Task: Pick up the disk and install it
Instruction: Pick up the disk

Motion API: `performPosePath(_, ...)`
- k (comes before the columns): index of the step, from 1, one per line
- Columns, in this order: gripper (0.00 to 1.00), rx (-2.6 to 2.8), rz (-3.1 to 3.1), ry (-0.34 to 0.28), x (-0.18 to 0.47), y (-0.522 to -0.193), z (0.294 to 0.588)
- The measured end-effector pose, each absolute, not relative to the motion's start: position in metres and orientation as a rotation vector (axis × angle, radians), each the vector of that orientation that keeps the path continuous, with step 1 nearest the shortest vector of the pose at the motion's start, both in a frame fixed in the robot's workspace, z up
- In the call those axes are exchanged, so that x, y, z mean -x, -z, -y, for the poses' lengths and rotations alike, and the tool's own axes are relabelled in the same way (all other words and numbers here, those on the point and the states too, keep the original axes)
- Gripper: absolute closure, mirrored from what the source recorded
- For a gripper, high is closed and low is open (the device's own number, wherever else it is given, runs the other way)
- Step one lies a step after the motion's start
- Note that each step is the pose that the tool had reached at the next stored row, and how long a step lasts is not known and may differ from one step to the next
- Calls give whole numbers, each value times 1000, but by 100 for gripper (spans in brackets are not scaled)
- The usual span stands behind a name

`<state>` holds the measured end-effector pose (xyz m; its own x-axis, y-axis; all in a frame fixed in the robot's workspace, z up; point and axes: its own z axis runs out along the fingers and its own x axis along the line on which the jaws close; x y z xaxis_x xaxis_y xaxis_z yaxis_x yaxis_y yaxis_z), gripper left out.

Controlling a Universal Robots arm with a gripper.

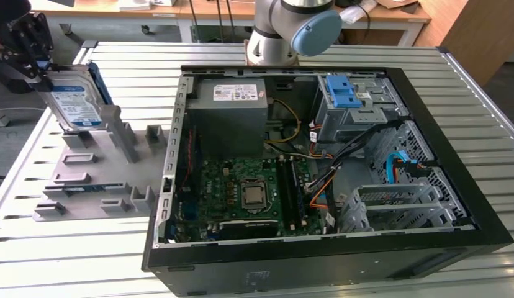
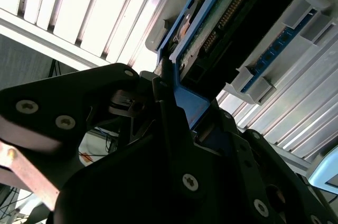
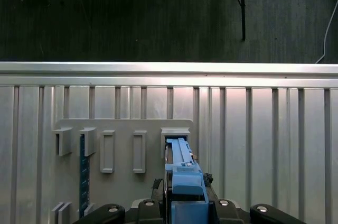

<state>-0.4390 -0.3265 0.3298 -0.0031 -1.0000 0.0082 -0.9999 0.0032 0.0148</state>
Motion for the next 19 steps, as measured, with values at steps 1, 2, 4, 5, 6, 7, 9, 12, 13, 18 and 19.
performPosePath(1, 64, -2206, 2213, 7, 439, -330, 327)
performPosePath(2, 64, -2206, 2213, 8, 439, -331, 327)
performPosePath(4, 64, -2206, 2213, 7, 439, -332, 327)
performPosePath(5, 64, -2206, 2213, 7, 439, -332, 327)
performPosePath(6, 64, -2206, 2213, 7, 439, -333, 326)
performPosePath(7, 64, -2206, 2213, 7, 439, -333, 326)
performPosePath(9, 64, -2206, 2213, 7, 439, -335, 326)
performPosePath(12, 64, -2207, 2214, 7, 439, -337, 326)
performPosePath(13, 64, -2207, 2214, 7, 439, -337, 326)
performPosePath(18, 64, -2207, 2214, 8, 439, -341, 327)
performPosePath(19, 64, -2207, 2214, 8, 439, -341, 326)
